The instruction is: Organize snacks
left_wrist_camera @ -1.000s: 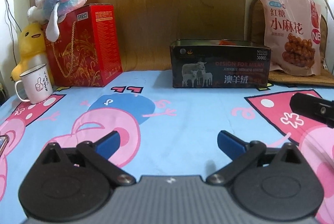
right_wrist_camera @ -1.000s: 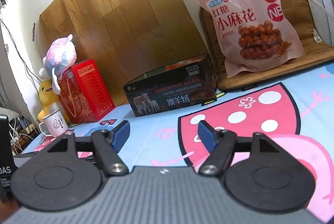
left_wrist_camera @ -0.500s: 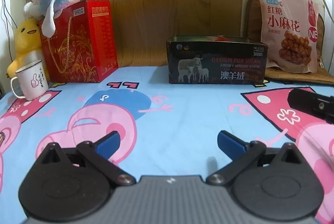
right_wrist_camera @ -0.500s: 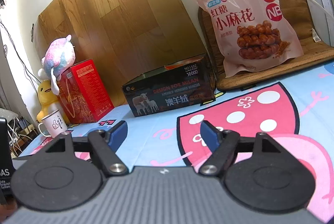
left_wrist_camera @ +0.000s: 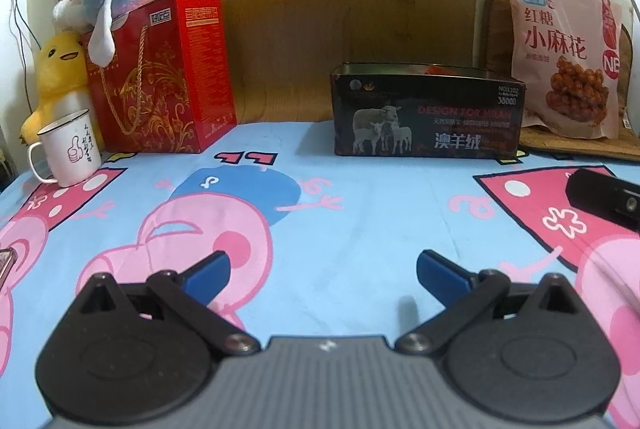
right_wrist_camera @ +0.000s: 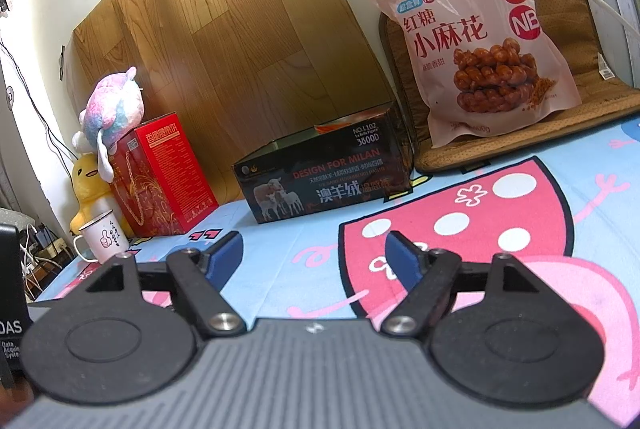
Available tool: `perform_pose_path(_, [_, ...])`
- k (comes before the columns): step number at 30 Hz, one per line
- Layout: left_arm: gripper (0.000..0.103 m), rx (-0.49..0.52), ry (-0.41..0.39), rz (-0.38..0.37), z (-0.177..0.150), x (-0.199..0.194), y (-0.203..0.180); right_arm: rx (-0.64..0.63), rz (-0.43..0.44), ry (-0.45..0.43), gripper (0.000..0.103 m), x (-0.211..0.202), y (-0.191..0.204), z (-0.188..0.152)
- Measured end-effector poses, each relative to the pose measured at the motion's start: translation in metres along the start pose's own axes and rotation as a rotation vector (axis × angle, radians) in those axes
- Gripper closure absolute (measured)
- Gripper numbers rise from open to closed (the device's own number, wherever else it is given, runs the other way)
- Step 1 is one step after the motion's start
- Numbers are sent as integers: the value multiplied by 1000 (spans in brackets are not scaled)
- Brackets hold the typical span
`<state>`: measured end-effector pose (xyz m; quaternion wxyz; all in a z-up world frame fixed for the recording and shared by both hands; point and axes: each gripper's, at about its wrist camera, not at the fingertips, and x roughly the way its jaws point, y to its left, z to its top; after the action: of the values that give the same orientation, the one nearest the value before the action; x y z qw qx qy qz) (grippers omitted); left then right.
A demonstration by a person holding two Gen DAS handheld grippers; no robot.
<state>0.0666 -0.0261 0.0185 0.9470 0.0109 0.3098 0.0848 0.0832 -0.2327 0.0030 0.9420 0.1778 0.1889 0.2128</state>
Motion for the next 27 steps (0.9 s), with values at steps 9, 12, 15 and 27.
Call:
perform_pose_path(9, [0, 3, 5, -18, 1, 1, 1, 0, 0, 0, 22, 0, 0, 0])
perform_pose_path(12, [0, 8, 17, -37, 3, 4, 1, 0, 0, 0, 22, 0, 0, 0])
perform_pose_path(15, [0, 19, 14, -54, 7, 9, 0, 0, -3, -1, 22, 0, -1, 0])
perform_pose_path(27, [0, 117, -24, -26, 11, 15, -16, 27, -28, -21, 22, -2, -2, 1])
